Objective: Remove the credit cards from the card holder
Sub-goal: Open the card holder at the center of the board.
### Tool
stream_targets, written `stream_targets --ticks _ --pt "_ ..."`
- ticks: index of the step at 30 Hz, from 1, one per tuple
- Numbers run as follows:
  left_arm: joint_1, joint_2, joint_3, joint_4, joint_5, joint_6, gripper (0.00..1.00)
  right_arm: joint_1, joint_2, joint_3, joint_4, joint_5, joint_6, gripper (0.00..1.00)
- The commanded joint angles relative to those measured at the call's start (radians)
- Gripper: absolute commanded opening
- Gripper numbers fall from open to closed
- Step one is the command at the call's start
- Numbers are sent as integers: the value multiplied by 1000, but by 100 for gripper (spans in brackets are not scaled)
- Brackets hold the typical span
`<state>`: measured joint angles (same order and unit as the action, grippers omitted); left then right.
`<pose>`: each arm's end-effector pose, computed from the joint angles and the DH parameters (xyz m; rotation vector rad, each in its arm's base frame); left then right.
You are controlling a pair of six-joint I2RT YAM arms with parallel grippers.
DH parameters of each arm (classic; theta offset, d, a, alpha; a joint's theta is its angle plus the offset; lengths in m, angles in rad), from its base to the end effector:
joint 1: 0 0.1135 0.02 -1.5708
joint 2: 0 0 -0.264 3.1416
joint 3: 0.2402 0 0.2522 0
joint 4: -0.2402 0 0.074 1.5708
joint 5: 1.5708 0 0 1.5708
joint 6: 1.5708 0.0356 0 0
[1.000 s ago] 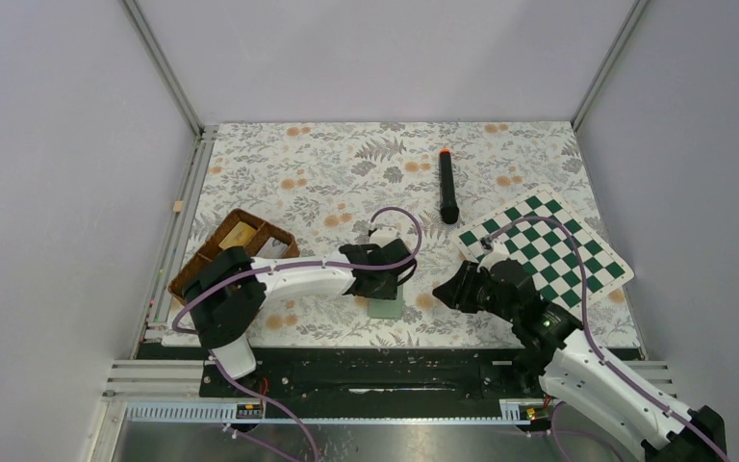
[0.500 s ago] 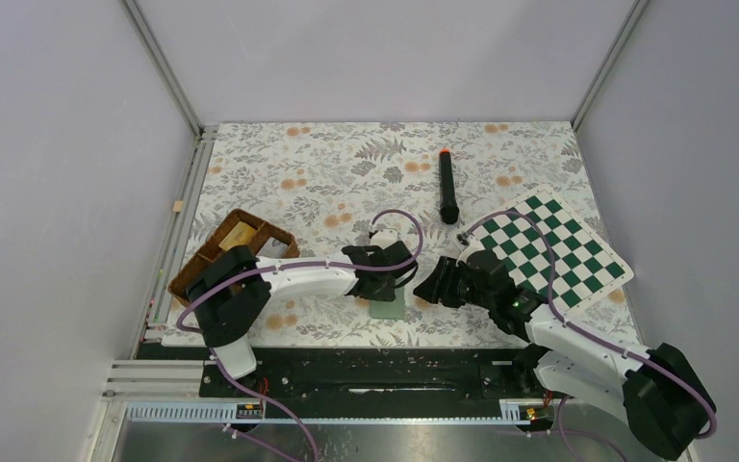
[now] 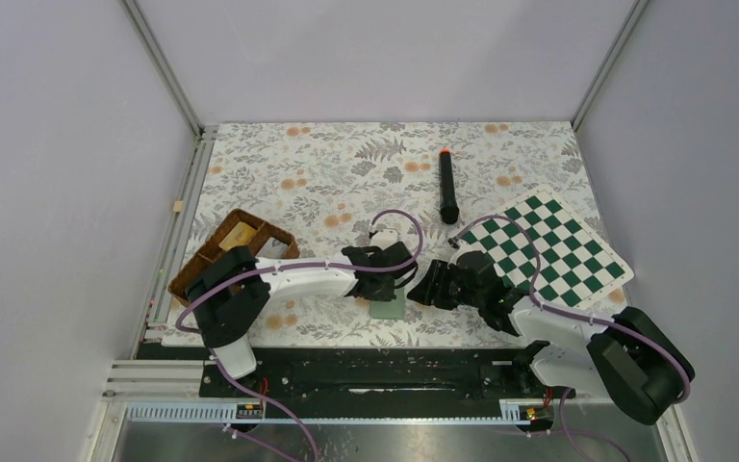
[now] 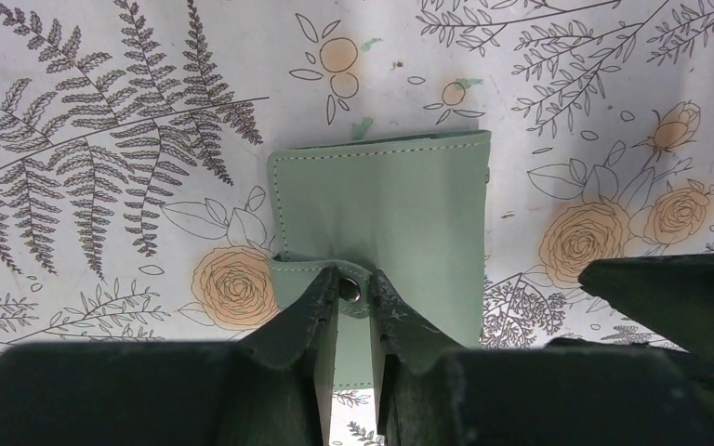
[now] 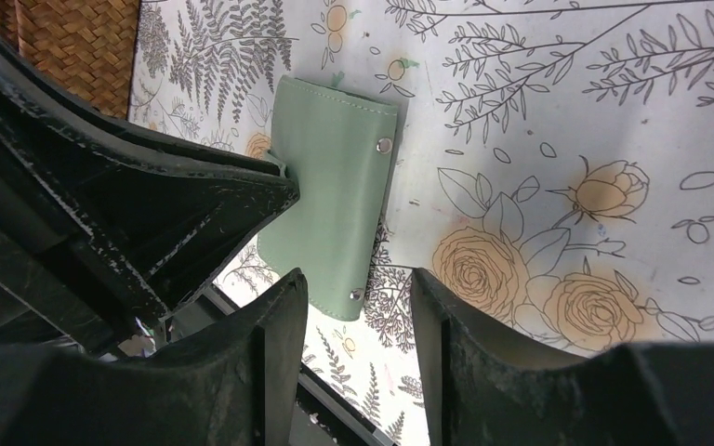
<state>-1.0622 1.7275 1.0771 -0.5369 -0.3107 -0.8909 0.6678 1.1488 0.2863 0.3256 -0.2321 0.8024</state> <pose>0.1716 -0.2854 0.1736 0.1474 2.6636 -0.1951 0.1599 0.1366 0.1518 0.0026 2.3010 1.0739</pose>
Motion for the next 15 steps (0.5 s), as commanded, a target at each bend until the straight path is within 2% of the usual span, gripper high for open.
stream_targets --ticks 1,6,15 --pt "-12 -26 -30 55 55 -29 10 7 53 -1 97 -40 17 52" --pt "-12 -47 -42 65 65 -37 1 7 134 17 117 -75 19 51" --pt "-5 -128 -97 152 123 -49 0 7 209 21 153 -90 40 44"
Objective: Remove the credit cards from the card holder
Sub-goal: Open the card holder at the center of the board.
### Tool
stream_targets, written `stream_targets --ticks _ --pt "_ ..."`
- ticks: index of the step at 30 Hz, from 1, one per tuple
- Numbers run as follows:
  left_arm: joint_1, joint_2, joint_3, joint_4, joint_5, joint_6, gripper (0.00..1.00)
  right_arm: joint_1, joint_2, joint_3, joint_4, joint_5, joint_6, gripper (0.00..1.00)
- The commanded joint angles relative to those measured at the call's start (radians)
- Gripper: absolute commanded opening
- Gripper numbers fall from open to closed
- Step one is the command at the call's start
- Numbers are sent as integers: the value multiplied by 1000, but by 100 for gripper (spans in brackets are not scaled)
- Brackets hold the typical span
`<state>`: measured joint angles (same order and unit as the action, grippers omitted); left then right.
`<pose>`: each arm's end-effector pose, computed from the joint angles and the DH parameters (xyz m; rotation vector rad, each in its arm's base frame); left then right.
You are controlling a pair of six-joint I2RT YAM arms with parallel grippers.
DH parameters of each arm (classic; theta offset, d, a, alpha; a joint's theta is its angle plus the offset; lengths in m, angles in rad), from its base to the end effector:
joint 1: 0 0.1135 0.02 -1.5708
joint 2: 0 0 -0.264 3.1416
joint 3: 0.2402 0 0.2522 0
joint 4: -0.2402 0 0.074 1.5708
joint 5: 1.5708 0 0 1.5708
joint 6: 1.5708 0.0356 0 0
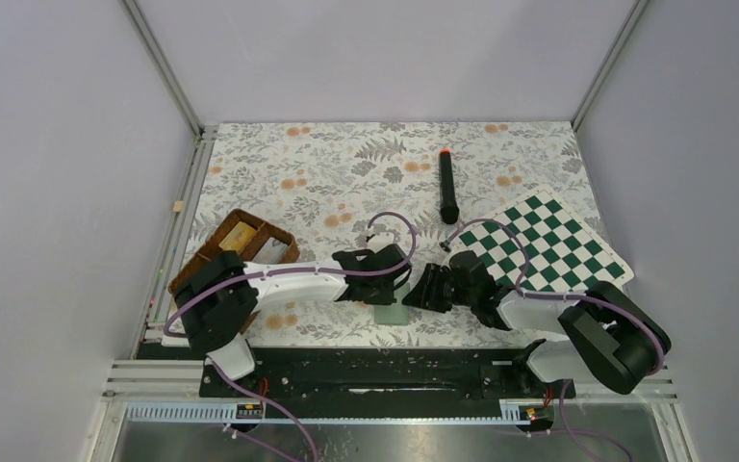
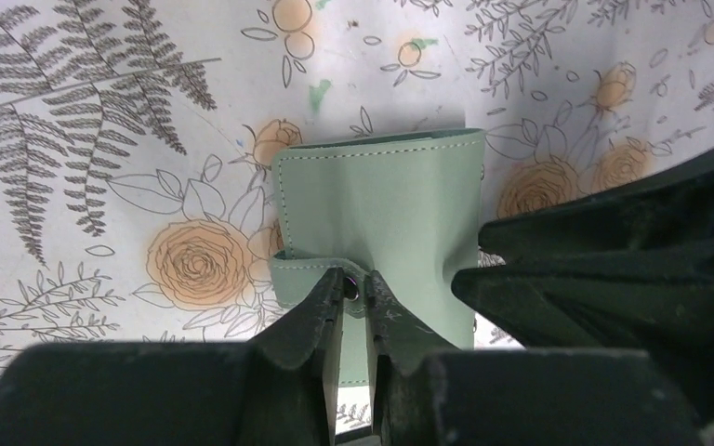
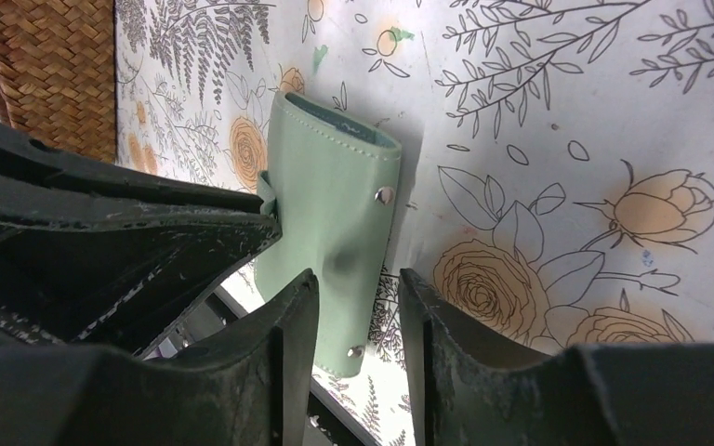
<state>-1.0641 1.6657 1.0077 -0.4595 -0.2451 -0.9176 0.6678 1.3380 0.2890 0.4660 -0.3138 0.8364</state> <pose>0.1643 -0.2783 0.1764 0.1199 2.6705 -0.3351 0.1685 0.1469 0.1285 -0.0016 2.3790 1.1457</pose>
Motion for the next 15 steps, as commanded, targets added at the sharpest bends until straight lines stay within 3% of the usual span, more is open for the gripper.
stream_targets --ticks 1,4,11,13,15 --pt "0 -74 -33 79 61 -24 0 6 21 23 -4 -1 4 43" --pt "5 -90 -41 78 60 -23 0 7 22 32 -47 19 -11 39" --pt "25 -120 -91 129 99 -34 0 6 20 35 -83 50 -14 18" --pt "26 -121 -88 111 82 -28 0 7 15 34 -83 46 -7 19" --pt "24 -112 -67 66 49 -18 2 6 -5 32 -88 35 -1 27"
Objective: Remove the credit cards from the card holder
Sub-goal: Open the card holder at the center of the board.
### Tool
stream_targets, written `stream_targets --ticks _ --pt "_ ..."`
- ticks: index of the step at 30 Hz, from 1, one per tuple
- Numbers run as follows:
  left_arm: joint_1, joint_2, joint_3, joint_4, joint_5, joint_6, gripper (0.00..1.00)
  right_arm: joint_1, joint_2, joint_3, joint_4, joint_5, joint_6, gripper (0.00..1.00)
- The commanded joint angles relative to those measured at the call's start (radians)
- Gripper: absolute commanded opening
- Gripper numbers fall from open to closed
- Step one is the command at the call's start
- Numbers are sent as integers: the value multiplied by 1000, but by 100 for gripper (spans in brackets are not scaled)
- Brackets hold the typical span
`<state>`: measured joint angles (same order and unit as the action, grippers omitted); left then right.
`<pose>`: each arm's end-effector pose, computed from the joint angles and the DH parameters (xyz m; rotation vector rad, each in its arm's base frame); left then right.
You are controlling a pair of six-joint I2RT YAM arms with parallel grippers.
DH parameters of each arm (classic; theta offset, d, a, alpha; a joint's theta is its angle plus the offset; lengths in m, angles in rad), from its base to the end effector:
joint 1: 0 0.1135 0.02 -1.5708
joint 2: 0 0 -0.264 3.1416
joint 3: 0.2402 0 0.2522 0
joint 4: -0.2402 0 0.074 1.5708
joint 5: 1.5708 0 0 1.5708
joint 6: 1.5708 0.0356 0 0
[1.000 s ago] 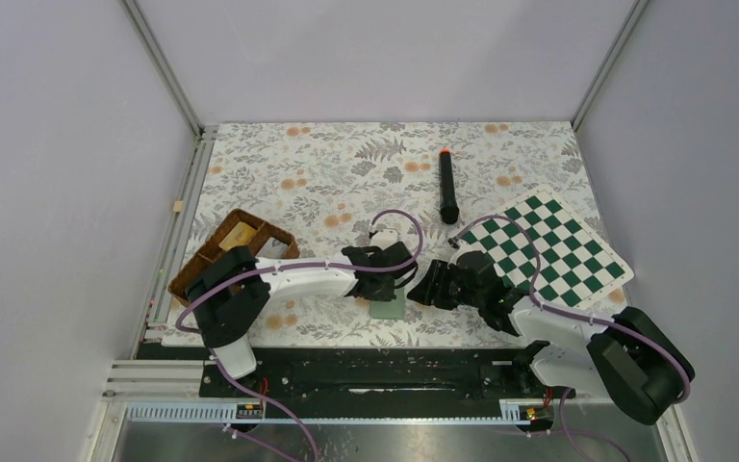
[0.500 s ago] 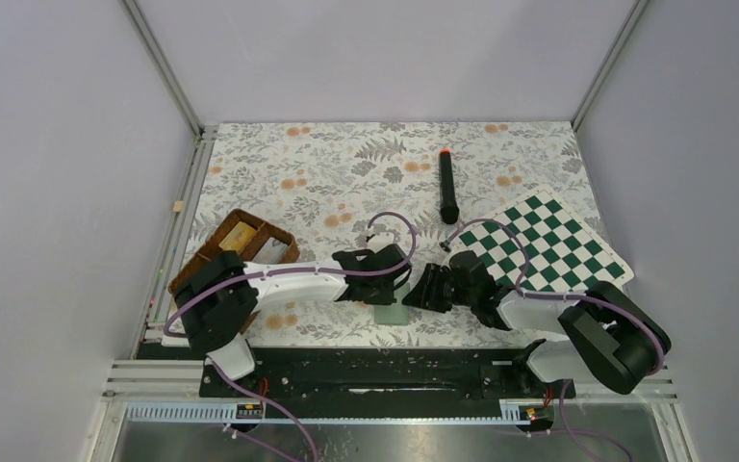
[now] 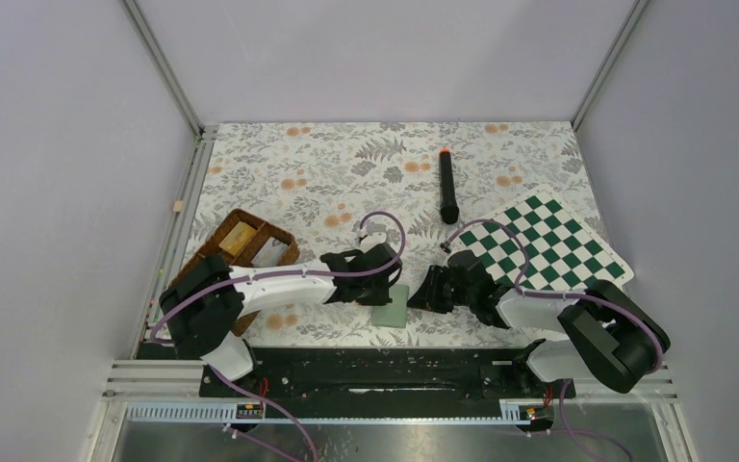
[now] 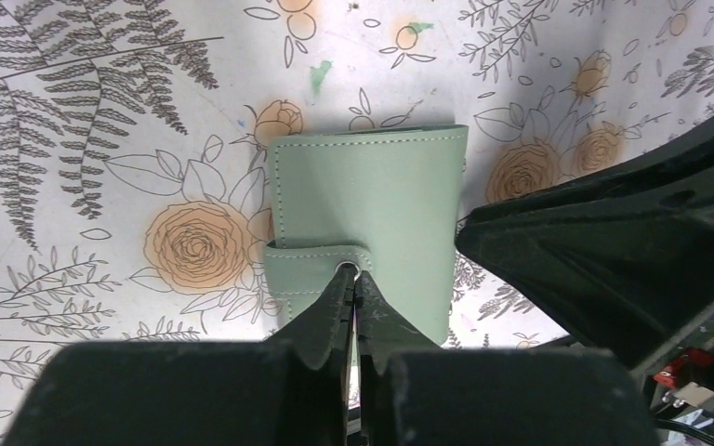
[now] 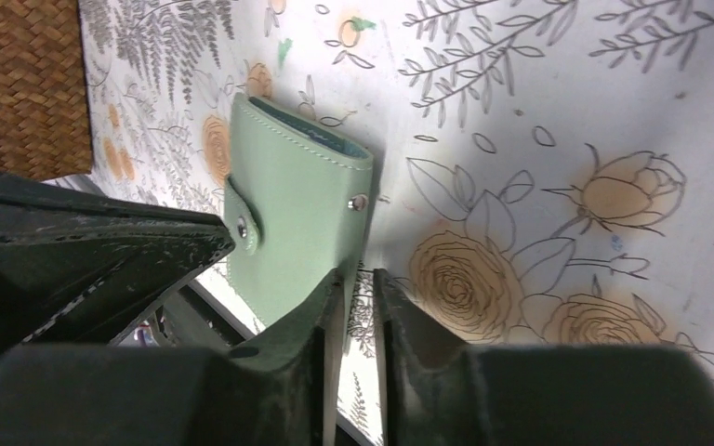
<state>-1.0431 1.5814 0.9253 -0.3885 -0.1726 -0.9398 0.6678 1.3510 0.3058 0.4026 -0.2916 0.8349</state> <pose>0.1605 -0.2633 0.1813 0.0758 2.6723 -0.4758 0.1694 0.1466 0.1246 0.0248 2.4342 1.0901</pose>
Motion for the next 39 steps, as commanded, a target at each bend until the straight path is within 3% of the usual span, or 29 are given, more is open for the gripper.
stream_targets --ticks 1,10,14,25,27,30,34,39 --pt "3 -23 25 -23 -38 8 7 6 -31 14 -26 9 5 29" --pt "-32 54 126 -89 -109 54 42 7 -67 14 -48 24 11 37" --pt "-41 90 141 -104 -127 58 45 7 -53 10 -27 13 21 37" --pt "-60 167 170 -166 -160 40 40 6 -28 3 16 0 35 38" --pt "-64 178 165 -168 -159 38 34 9 -19 2 25 -7 40 40" --pt "-66 185 155 -164 -153 25 14 11 2 0 48 -16 54 43" --pt "-69 176 148 -157 -144 24 0 28 31 -1 74 -11 74 45" --pt "-69 149 134 -129 -123 19 0 33 70 4 72 12 89 39"
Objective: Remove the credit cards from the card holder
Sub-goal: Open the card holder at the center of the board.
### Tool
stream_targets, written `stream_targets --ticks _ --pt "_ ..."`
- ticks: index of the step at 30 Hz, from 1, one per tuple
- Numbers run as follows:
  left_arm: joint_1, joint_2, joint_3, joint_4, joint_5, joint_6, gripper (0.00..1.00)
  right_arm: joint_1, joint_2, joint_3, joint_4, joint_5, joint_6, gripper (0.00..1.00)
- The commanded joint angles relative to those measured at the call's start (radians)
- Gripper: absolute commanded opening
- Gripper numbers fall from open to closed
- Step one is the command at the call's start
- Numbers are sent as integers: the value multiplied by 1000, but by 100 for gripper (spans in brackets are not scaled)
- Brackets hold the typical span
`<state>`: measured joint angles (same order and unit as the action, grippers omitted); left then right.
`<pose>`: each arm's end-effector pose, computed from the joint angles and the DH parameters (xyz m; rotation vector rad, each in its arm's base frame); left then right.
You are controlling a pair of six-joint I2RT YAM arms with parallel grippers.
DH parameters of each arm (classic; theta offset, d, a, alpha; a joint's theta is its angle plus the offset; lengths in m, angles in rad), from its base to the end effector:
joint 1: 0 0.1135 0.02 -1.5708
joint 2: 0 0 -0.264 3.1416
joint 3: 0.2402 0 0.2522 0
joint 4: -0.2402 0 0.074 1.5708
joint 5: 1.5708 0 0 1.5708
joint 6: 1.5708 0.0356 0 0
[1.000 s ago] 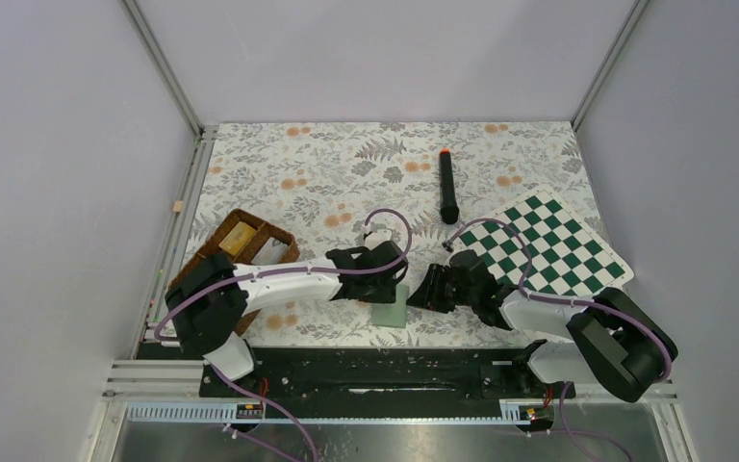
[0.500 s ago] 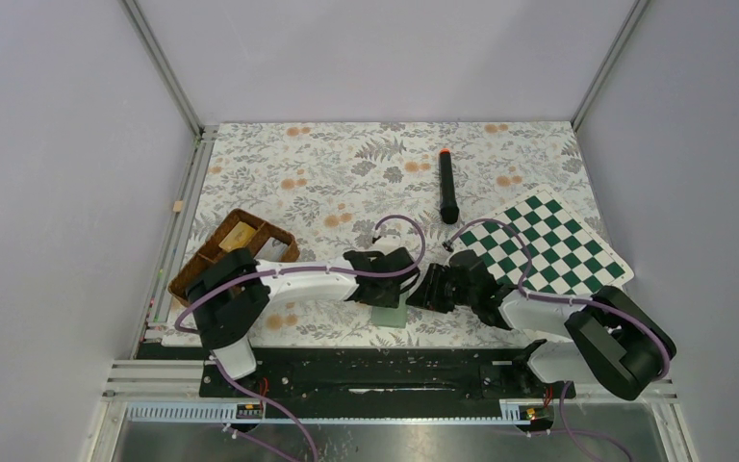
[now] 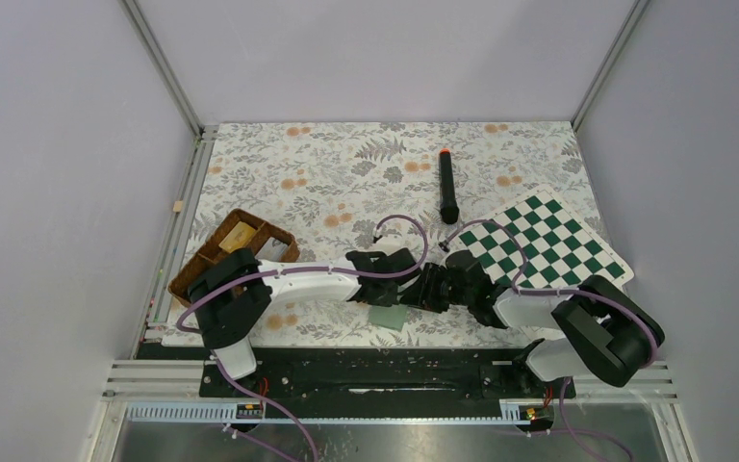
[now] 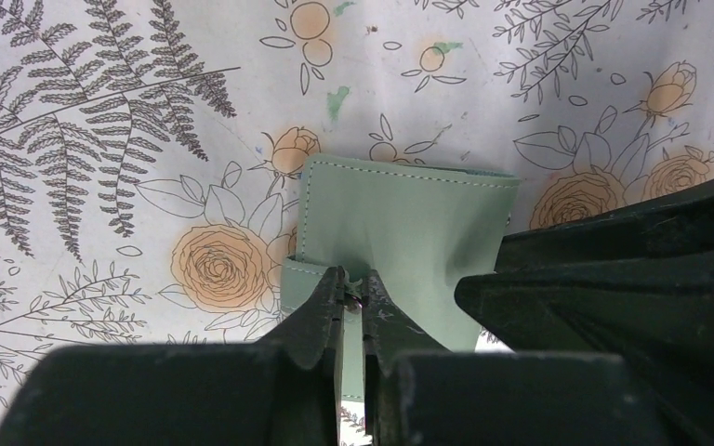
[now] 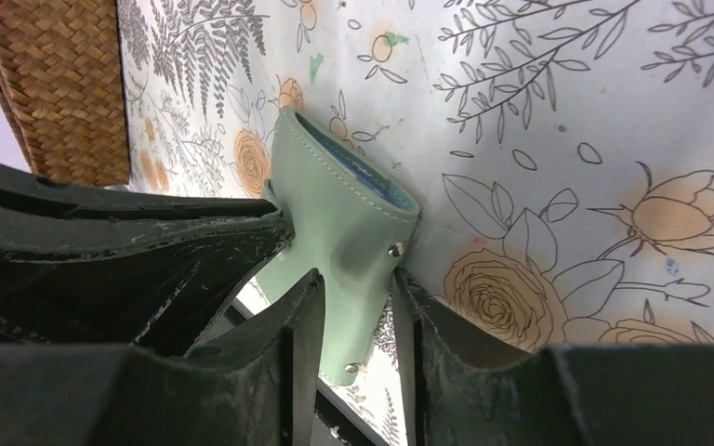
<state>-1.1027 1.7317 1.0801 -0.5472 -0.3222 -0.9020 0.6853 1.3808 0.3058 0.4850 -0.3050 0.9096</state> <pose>0.1601 -0.2918 0.1728 0.1861 2.6619 -0.1896 0.1707 0.1533 0.1258 0.0729 2.4066 1.1744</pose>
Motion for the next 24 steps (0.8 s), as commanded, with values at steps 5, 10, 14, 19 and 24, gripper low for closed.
stream_targets --ticks 5,10,14,19,24 --pt "0 -54 -23 6 17 -15 0 16 20 2 -88 114 -6 5" --pt "52 -185 -107 71 83 -6 0 16 -39 33 -225 192 -60 0" --pt "99 -257 -187 146 161 -13 0 16 -69 51 -288 231 -91 0" --pt "135 -255 -219 135 175 -9 0 15 -80 73 -313 221 -146 0" --pt "162 -252 -231 61 123 -28 2 16 -94 151 -412 212 -261 0"
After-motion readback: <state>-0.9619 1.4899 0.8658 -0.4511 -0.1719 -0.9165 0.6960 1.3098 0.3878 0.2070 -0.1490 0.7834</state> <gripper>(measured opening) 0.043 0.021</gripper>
